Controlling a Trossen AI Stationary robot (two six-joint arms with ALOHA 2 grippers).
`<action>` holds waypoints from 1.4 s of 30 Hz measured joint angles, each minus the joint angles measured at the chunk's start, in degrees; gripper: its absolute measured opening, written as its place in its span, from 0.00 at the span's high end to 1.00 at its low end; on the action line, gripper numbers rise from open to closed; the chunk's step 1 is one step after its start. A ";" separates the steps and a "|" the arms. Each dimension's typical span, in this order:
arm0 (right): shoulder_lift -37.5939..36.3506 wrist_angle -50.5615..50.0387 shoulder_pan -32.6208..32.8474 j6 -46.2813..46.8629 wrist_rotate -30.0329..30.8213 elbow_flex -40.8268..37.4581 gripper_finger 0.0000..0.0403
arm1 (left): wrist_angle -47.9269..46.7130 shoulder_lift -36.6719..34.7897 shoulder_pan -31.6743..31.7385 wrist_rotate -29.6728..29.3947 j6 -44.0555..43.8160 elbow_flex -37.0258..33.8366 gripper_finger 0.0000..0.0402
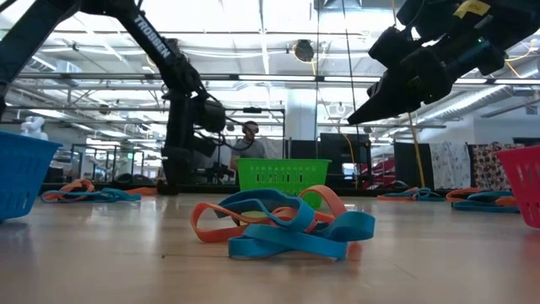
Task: Sort rubber bands into baskets
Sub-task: Put the black rubber band from the top left into the green bin
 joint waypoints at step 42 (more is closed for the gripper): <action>0.00 -0.15 0.00 4.86 -0.04 0.00 1.00 | 23.18 -15.17 -36.78 15.49 -21.43 -1.72 1.00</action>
